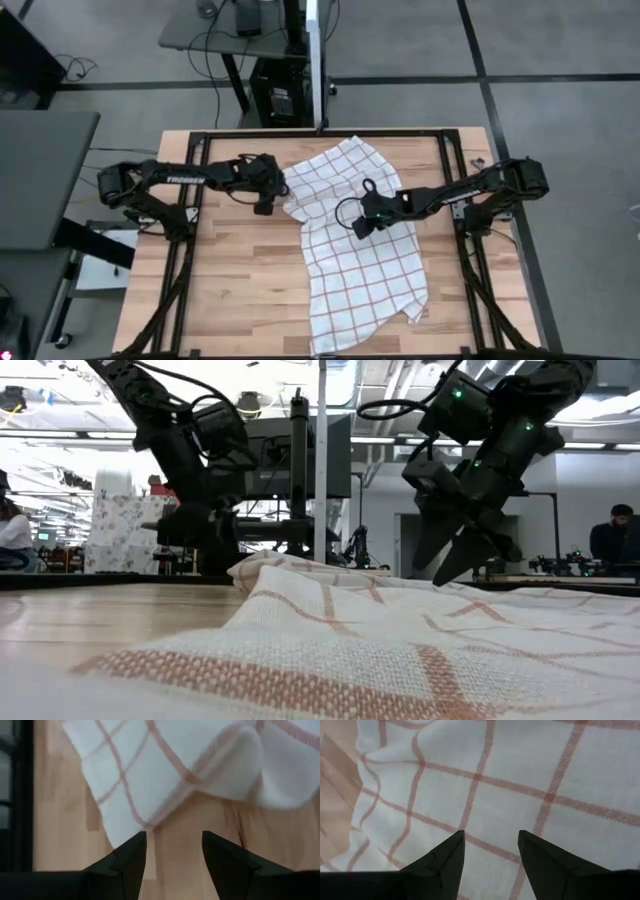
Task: Roll towel
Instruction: Roll the white towel
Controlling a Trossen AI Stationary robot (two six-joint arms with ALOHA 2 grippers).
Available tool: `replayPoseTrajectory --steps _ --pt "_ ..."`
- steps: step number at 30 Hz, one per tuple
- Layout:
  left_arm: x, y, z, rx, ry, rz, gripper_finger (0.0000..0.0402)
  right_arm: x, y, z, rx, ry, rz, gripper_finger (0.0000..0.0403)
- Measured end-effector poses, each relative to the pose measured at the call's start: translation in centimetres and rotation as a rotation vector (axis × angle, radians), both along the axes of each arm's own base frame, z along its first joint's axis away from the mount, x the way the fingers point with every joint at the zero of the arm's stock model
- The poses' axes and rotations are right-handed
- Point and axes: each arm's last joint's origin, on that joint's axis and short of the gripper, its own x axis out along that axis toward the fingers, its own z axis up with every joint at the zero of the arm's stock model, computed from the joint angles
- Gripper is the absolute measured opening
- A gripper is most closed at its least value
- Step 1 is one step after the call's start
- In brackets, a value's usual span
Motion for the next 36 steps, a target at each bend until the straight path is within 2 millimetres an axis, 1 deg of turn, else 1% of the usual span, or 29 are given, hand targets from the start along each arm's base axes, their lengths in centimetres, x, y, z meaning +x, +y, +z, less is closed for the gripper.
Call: replayPoseTrajectory --steps 3,8,10,11,14,17,20,23,25,26,28,30,31,33,36 --pt "-0.2 -0.1 -0.8 0.047 0.015 -0.038 0.0174 0.0 -0.1 0.0 -0.006 -0.001 -0.014 0.018" --pt "0.3 -0.1 -2.9 0.035 0.092 -0.059 0.0174 0.1 -0.1 0.1 -0.007 -0.013 -0.018 0.018" --pt "0.8 -0.1 -3.7 0.072 0.114 -0.05 0.0174 0.1 -0.1 0.1 -0.006 -0.012 -0.018 0.018" --pt "1.2 -0.1 -3.8 0.116 0.102 -0.025 0.0174 0.1 -0.1 0.1 -0.006 -0.015 -0.019 0.018" --pt "2.3 0.3 -3.4 0.219 0.055 0.043 0.0174 0.1 -0.1 0.1 0.006 -0.017 -0.035 0.018" --pt "3.2 0.5 -3.0 0.242 0.021 0.04 0.0174 0.1 -0.1 0.1 0.007 -0.018 -0.037 0.018" --pt "3.9 0.7 -3.3 0.233 0.007 -0.004 0.0174 0.1 -0.1 0.1 0.007 -0.02 -0.037 0.018" --pt "4.2 0.7 -4.3 0.227 0.06 -0.043 0.017 0.1 -0.1 0.1 0.007 -0.02 -0.037 0.018" --pt "4.4 0.4 -4.2 0.247 0.1 -0.038 0.0151 0.1 -0.1 0.1 0.007 -0.02 -0.037 0.018" --pt "4.6 0.3 -3.7 0.258 0.118 -0.032 0.0134 0.1 -0.1 0.1 0.007 -0.021 -0.035 0.018" --pt "4.7 0.1 -2.3 0.247 0.159 -0.034 0.0086 0.1 -0.1 0.1 0.007 -0.018 -0.034 0.018" --pt "4.9 0.0 0.1 0.187 0.15 -0.014 0.0029 0.1 -0.1 0.2 0.012 -0.021 -0.03 0.018" --pt "5.1 -0.1 1.5 0.125 0.123 -0.011 0.0015 0.1 0.0 0.2 0.025 -0.022 -0.022 0.018" --pt "5.7 0.1 4.6 -0.004 0.032 0.003 0.0008 0.3 0.0 0.5 0.066 -0.053 0.006 0.018" --pt "6.8 0.2 8.5 -0.095 -0.04 0.003 0.0001 0.5 0.0 1.8 0.109 -0.117 0.042 0.018"
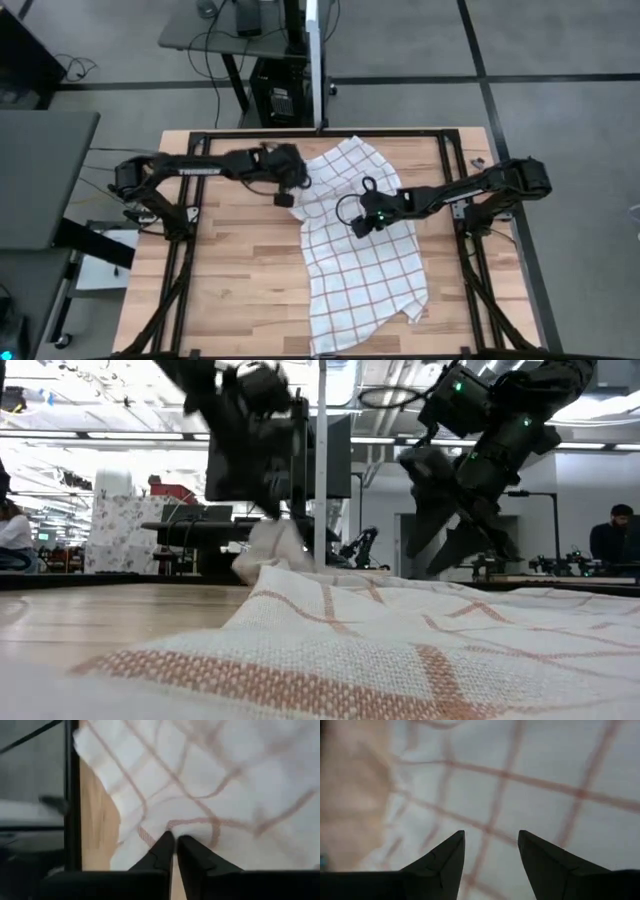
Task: Roll towel
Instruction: Roll the white towel
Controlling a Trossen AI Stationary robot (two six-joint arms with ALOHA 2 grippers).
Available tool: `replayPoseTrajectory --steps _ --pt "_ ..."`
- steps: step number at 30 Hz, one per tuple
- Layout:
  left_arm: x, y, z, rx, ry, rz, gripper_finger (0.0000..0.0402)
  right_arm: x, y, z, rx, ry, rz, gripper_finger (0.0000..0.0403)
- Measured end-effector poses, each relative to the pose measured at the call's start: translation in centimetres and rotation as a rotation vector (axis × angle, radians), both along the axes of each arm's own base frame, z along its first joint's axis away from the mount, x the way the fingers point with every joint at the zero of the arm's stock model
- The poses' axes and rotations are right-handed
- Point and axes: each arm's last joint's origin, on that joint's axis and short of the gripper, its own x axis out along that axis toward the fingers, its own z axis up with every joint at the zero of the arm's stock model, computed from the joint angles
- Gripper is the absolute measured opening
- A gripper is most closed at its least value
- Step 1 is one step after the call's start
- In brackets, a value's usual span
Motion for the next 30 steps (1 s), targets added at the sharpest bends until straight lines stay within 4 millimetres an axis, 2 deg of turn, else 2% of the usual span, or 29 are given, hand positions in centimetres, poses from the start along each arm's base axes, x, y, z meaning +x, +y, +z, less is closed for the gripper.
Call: replayPoseTrajectory --steps 3,6,13,18,22,26,28,30 --pt "1.7 0.2 2.4 -0.002 -0.06 0.0 0.0 0.0 0.1 1.7 -0.027 -0.059 0.031 0.018" --pt "3.7 0.7 3.1 -0.031 -0.088 0.0 0.0 -0.5 -0.2 3.6 -0.052 -0.118 0.042 0.018" --pt "9.4 1.9 1.6 -0.114 -0.085 0.0 0.0 -3.9 -0.4 7.9 -0.125 -0.204 0.008 0.018" --pt "13.0 2.1 -0.4 -0.184 -0.088 -0.021 0.0 -6.9 -0.1 9.4 -0.207 -0.164 -0.038 0.018" --pt "14.4 1.5 -0.4 -0.247 -0.064 -0.077 0.0023 -8.1 0.2 9.6 -0.213 -0.127 -0.03 0.018" --pt "14.8 0.2 -0.1 -0.25 -0.006 -0.126 0.0074 -8.5 0.2 9.3 -0.214 -0.084 -0.023 0.018" --pt "14.5 -0.2 0.9 -0.254 0.022 -0.13 0.0101 -8.4 0.2 9.2 -0.215 -0.072 -0.022 0.018" --pt "13.6 -0.4 2.9 -0.263 0.032 -0.094 0.0124 -8.3 0.2 8.9 -0.223 -0.056 -0.011 0.018"
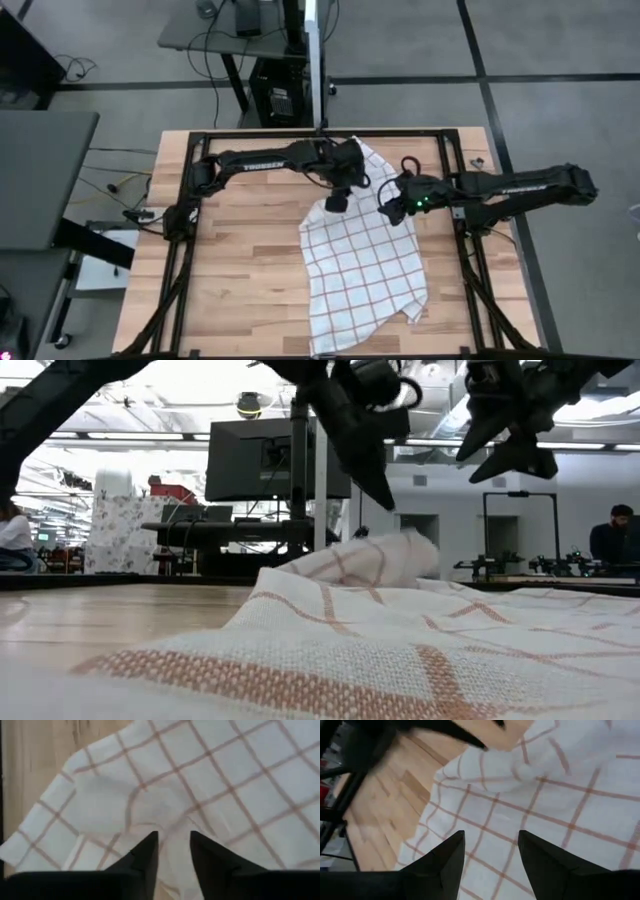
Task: Roll towel
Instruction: Roll the white towel
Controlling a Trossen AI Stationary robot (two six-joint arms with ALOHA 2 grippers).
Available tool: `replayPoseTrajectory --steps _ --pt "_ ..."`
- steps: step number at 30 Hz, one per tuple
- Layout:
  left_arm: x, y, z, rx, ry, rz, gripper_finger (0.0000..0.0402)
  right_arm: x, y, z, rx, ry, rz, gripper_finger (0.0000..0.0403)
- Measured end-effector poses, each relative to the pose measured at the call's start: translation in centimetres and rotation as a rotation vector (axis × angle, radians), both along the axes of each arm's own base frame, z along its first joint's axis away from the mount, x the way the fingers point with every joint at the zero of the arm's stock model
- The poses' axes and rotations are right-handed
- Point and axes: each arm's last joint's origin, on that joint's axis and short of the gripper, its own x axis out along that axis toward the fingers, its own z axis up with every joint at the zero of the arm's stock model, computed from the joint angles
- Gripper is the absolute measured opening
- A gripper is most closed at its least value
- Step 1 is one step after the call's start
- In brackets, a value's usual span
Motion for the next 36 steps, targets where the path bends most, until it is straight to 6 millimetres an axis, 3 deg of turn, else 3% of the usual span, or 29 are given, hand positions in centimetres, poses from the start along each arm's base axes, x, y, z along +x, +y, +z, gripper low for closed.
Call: replayPoseTrajectory --steps 4,9,13,20,25,29,36 --pt "-2.5 0.7 3.1 -0.011 0.022 0.107 0.015 0.3 0.0 -0.4 -0.009 0.026 0.009 0.018" --pt "-4.6 3.2 3.2 -0.039 0.123 0.185 0.015 0.9 0.0 -1.1 -0.007 0.061 0.007 0.018" --pt "-5.8 5.2 0.4 -0.074 0.229 0.2 0.0142 1.6 0.0 -2.1 0.01 0.115 -0.013 0.018" --pt "-7.3 7.0 -7.2 -0.169 0.309 0.191 0.0134 3.1 0.4 -4.7 0.032 0.24 -0.029 0.018" --pt "-7.2 6.1 -10.9 -0.111 0.275 0.124 0.0134 4.1 1.3 -6.9 0.035 0.331 -0.015 0.018" --pt "-6.8 5.0 -12.0 -0.095 0.234 0.05 0.0134 5.4 1.9 -8.8 0.017 0.352 -0.088 0.018" --pt "-5.8 1.3 -13.4 -0.044 0.19 -0.183 0.0134 7.5 2.0 -11.8 0.031 0.332 -0.107 0.018"
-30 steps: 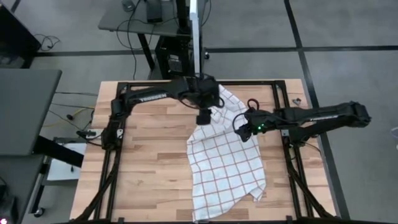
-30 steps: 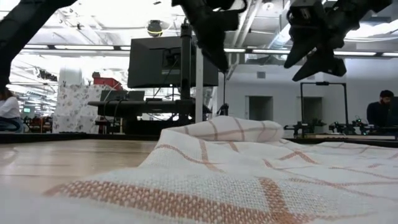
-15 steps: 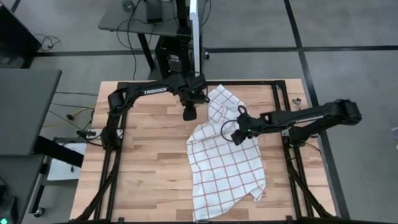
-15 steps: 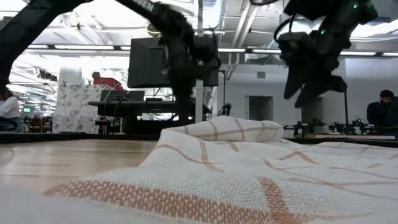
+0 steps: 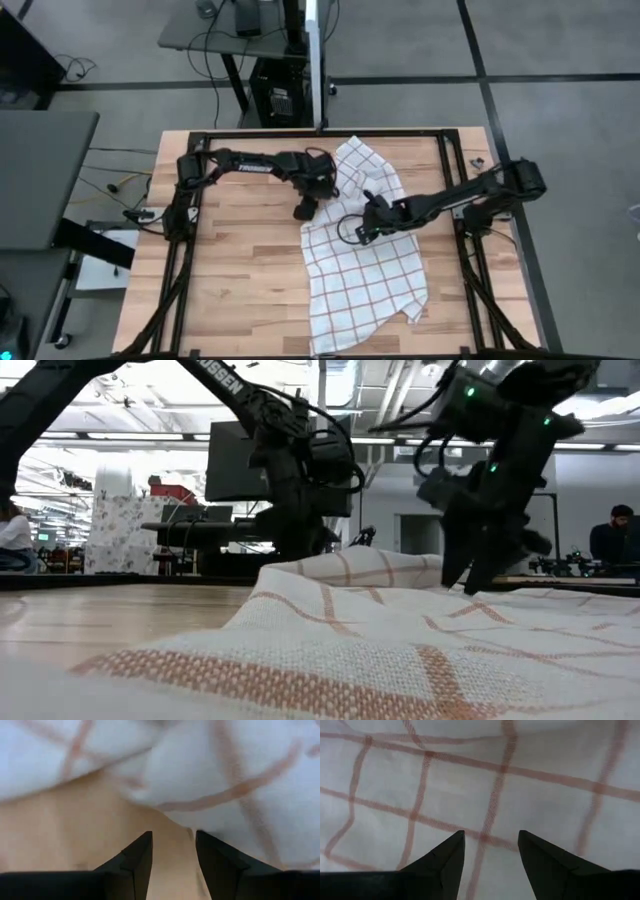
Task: Roll towel
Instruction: Roll the white towel
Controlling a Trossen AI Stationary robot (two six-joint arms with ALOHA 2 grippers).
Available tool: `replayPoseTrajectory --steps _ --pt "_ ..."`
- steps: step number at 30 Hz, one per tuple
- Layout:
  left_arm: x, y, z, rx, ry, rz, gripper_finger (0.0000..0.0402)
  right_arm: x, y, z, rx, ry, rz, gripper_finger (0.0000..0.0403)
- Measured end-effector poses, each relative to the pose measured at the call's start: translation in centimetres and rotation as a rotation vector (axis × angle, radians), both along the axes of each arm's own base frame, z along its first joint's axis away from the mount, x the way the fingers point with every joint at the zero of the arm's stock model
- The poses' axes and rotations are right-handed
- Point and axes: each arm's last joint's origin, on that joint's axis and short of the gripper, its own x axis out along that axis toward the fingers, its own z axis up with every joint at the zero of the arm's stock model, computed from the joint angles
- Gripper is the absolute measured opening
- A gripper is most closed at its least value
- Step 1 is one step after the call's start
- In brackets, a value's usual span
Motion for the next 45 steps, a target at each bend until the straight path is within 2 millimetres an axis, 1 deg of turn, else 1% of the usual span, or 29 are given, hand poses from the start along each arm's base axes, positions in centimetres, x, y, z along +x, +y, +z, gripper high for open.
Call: replayPoseTrajectory --steps 3,7,11,16,20,22,24,28,31,34,37,40,45 --pt "0.3 -1.5 -0.3 0.016 -0.01 -0.075 0.0134 0.6 0.2 -0.6 0.007 -0.02 0.009 0.018" --pt "1.2 -3.5 0.2 -0.061 -0.073 -0.141 0.0133 0.9 0.7 -0.6 0.012 -0.05 0.039 0.018" --pt "2.6 -4.5 2.5 -0.163 -0.164 -0.121 0.0133 0.8 0.7 0.3 0.003 -0.08 0.083 0.018" --pt "3.9 -5.7 5.4 -0.288 -0.236 -0.082 0.0133 0.6 0.7 1.0 -0.028 -0.093 0.14 0.018" --pt "4.7 -6.7 7.1 -0.36 -0.283 -0.076 0.0133 0.3 0.6 1.3 -0.048 -0.072 0.177 0.018" --pt "4.8 -7.3 7.4 -0.347 -0.274 -0.078 0.0133 -0.1 0.6 1.5 -0.058 -0.045 0.195 0.018" --pt "4.4 -7.5 7.9 -0.276 -0.208 -0.055 0.0133 -0.6 0.5 1.8 -0.064 -0.02 0.204 0.018" --pt "2.6 -6.7 10.0 -0.115 -0.097 -0.004 0.0133 -1.2 0.7 2.6 -0.084 -0.005 0.248 0.018" --pt "1.7 -5.4 9.8 -0.08 -0.02 0.104 0.0133 -1.4 0.7 3.2 -0.096 -0.03 0.271 0.018" --pt "0.9 -3.2 8.2 -0.2 0.019 0.216 0.0133 -1.4 0.8 3.6 -0.1 -0.052 0.277 0.018" --pt "1.0 -1.2 6.9 -0.32 -0.061 0.279 0.0133 -1.4 0.8 3.6 -0.1 -0.056 0.279 0.018" --pt "1.1 -1.0 6.1 -0.382 -0.106 0.264 0.0133 -1.4 1.0 3.6 -0.102 -0.057 0.287 0.018" --pt "1.2 -2.4 3.8 -0.436 -0.095 0.207 0.0133 -1.5 1.5 3.6 -0.097 -0.058 0.298 0.018"
